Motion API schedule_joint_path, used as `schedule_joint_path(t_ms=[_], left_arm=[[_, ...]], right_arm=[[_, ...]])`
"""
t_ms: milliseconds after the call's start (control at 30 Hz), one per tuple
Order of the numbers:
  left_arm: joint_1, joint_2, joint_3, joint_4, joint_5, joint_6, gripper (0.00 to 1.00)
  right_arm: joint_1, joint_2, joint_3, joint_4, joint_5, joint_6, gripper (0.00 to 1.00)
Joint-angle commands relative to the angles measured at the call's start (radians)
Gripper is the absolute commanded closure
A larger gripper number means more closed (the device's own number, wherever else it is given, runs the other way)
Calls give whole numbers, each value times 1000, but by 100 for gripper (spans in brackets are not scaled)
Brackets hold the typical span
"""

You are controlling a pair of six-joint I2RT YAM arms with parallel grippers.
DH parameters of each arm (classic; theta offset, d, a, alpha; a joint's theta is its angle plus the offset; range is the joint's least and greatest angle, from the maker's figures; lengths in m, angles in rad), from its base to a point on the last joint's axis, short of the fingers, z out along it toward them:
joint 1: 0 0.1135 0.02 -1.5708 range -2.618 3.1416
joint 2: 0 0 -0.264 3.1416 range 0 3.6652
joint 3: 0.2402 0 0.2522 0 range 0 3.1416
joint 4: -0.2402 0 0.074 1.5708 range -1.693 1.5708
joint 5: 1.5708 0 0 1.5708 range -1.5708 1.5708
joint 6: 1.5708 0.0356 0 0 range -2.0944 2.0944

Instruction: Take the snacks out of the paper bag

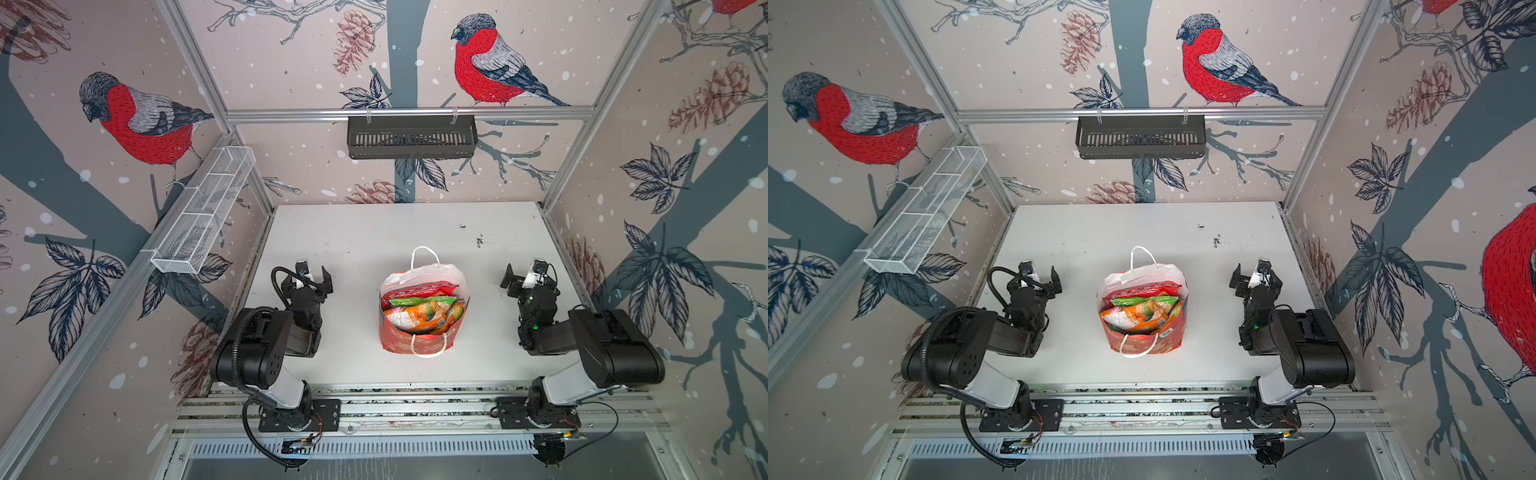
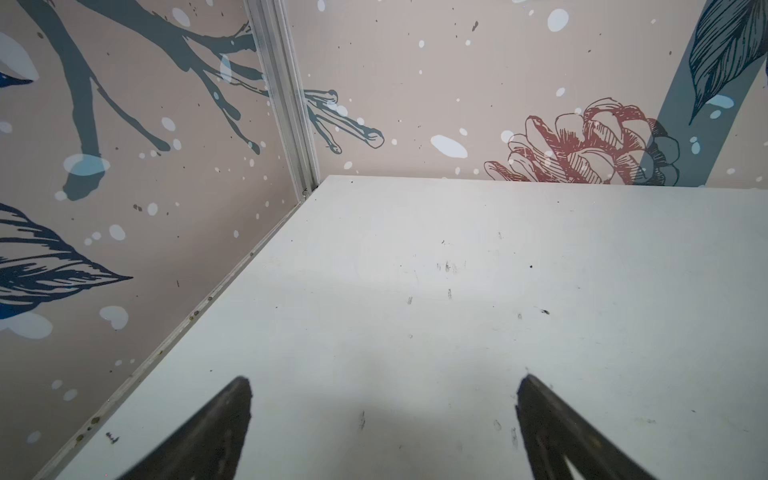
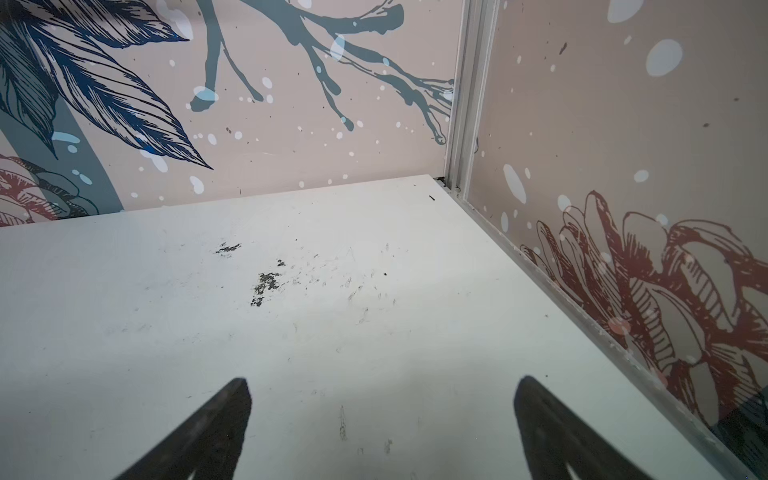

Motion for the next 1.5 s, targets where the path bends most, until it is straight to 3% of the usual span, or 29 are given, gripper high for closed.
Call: schedule_joint_path(t_ms=[0, 1267, 1467], left_arm=[[2, -3, 1, 52, 6, -8, 2], [2, -3, 0, 56, 1, -8, 2], [1, -20, -29, 97, -102, -45, 2]], right_arm=[[0, 0, 2, 33, 2, 2, 0], [0, 0, 1, 34, 0, 1, 0], [-2, -1, 0, 34, -5, 3, 0]])
